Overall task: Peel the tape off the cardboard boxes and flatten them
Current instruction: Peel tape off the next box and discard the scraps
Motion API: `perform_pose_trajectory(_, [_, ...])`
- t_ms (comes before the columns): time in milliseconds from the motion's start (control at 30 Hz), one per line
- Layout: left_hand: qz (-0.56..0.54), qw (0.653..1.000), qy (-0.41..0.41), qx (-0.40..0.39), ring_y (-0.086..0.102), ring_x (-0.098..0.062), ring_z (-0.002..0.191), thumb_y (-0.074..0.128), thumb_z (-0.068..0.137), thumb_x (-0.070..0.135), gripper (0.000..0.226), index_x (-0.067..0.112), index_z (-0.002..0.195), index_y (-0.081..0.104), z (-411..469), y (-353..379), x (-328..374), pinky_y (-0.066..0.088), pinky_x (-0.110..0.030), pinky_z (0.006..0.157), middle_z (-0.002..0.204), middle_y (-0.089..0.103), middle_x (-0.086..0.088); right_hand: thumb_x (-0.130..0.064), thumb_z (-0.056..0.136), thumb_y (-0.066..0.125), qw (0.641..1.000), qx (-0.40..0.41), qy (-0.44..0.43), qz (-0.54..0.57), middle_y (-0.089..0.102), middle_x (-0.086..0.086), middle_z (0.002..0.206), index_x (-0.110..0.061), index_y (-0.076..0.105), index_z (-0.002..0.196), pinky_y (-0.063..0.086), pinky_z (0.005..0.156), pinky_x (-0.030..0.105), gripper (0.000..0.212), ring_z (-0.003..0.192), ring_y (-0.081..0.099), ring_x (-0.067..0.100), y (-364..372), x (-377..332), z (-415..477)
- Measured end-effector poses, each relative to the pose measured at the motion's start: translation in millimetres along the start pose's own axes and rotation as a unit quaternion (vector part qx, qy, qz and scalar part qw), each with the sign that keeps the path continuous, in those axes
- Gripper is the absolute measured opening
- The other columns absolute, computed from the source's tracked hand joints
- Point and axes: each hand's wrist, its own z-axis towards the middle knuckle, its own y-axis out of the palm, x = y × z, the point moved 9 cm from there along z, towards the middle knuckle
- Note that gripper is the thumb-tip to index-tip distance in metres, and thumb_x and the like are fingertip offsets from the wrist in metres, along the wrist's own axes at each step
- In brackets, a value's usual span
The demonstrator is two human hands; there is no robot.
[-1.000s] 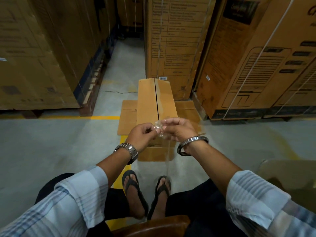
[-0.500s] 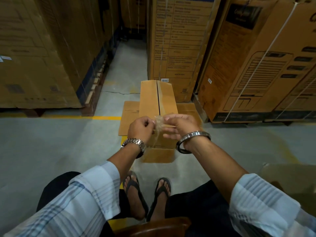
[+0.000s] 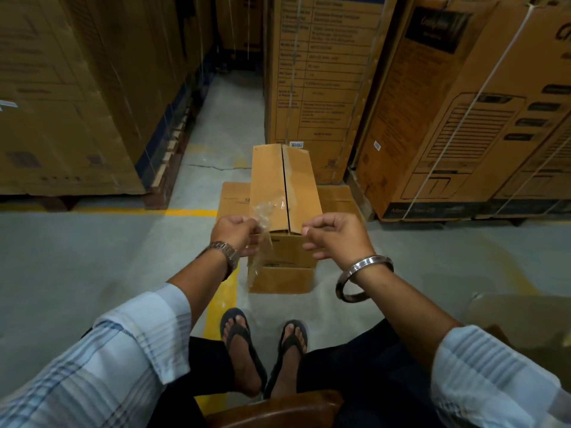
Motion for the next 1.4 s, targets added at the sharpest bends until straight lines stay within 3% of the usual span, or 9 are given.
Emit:
perform_pose_trajectory(167, [-0.086, 0.993, -0.052, -0.062, 0.066, -0.020, 0.063, 0.064, 0.096, 0.012, 0.010, 0.009, 0.087, 0.061, -16, 26, -2, 0.057, -0.027, 0.048, 0.076, 0.066, -0.007, -0.022, 0.077, 0.085, 0.990, -0.105, 0.008, -0.090, 0.075, -0.001, 0.097, -0.023, 0.065, 0.116, 0.055, 0.065, 0.027, 0.043, 0.088, 0.073, 0.015, 44, 15, -6])
perform_pose_trajectory(300, [-0.070, 0.990, -0.070, -0.105, 0.070, -0.019, 0.066, 0.069, 0.094, 0.016, 0.013, 0.004, 0.096, 0.067, -23, 33, -7, 0.061, -0.032, 0.060, 0.080, 0.073, -0.008, -0.005, 0.088, 0.072, 1.000, -0.018, 0.013, 0.017, 0.075, 0.010, 0.082, -0.013, 0.066, 0.090, 0.058, 0.055, 0.029, 0.010, 0.069, 0.073, 0.021, 33, 12, 2])
perform_pose_trajectory(467, [0.068, 0.976, 0.008, -0.206, 0.067, -0.025, 0.078, 0.068, 0.094, 0.020, 0.019, 0.002, 0.095, 0.070, -39, 43, -6, 0.058, -0.037, 0.072, 0.086, 0.072, -0.016, -0.006, 0.083, 0.079, 0.990, 0.090, -0.010, 0.111, 0.075, 0.007, 0.077, -0.008, 0.069, 0.089, 0.050, 0.049, 0.021, 0.011, 0.056, 0.066, 0.008, -3, 3, 15])
perform_pose_trajectory(667, [0.074, 0.956, 0.065, -0.276, 0.071, -0.014, 0.093, 0.061, 0.099, 0.023, 0.020, 0.005, 0.103, 0.069, -53, 57, 8, 0.060, -0.042, 0.081, 0.105, 0.076, -0.008, -0.010, 0.087, 0.075, 0.994, 0.030, -0.012, 0.105, 0.074, 0.001, 0.075, -0.015, 0.074, 0.077, 0.057, 0.057, 0.033, 0.011, 0.065, 0.066, 0.018, 14, 12, 13])
perform_pose_trajectory(767, [0.042, 0.964, 0.051, -0.256, 0.072, -0.016, 0.095, 0.061, 0.099, 0.025, 0.022, 0.006, 0.105, 0.071, -51, 48, 5, 0.062, -0.043, 0.083, 0.106, 0.076, -0.011, -0.017, 0.097, 0.064, 0.991, -0.042, 0.000, 0.127, 0.074, 0.010, 0.085, -0.003, 0.075, 0.094, 0.059, 0.069, 0.039, 0.018, 0.074, 0.067, 0.023, 24, 14, 8])
perform_pose_trajectory(900, [0.003, 0.980, 0.053, -0.192, 0.071, -0.011, 0.064, 0.072, 0.091, 0.028, 0.022, 0.008, 0.080, 0.069, -47, 36, 12, 0.058, -0.028, 0.056, 0.068, 0.074, 0.000, -0.015, 0.095, 0.065, 0.987, -0.088, -0.029, 0.128, 0.076, 0.017, 0.096, 0.004, 0.072, 0.105, 0.063, 0.076, 0.034, 0.023, 0.082, 0.073, 0.020, 33, 6, -2])
perform_pose_trajectory(1033, [0.036, 0.992, 0.069, -0.104, 0.075, -0.026, 0.073, 0.083, 0.079, 0.037, 0.033, 0.013, 0.064, 0.067, -40, 23, 11, 0.064, -0.044, 0.066, 0.074, 0.076, -0.012, -0.008, 0.087, 0.075, 0.978, -0.063, 0.024, 0.199, 0.077, 0.017, 0.090, -0.004, 0.073, 0.094, 0.063, 0.071, 0.035, 0.009, 0.076, 0.074, 0.024, 31, 13, 0])
perform_pose_trajectory(1200, [0.108, 0.985, 0.127, -0.032, 0.076, -0.022, 0.072, 0.082, 0.075, 0.053, 0.041, 0.014, 0.073, 0.067, -44, 18, 20, 0.064, -0.048, 0.063, 0.075, 0.077, -0.004, -0.002, 0.083, 0.077, 0.953, -0.038, 0.100, 0.283, 0.077, 0.017, 0.084, -0.007, 0.056, 0.106, 0.063, 0.063, 0.035, 0.032, 0.064, 0.073, 0.023, 32, 22, -1])
perform_pose_trajectory(1400, [0.206, 0.957, 0.200, 0.050, 0.069, -0.012, 0.079, 0.078, 0.062, 0.074, 0.056, 0.029, 0.088, 0.057, -57, 25, 37, 0.061, -0.040, 0.067, 0.090, 0.065, 0.012, 0.003, 0.088, 0.069, 0.960, 0.051, 0.088, 0.262, 0.071, 0.014, 0.072, -0.002, 0.066, 0.089, 0.062, 0.058, 0.033, 0.006, 0.054, 0.068, 0.017, 18, 16, 5])
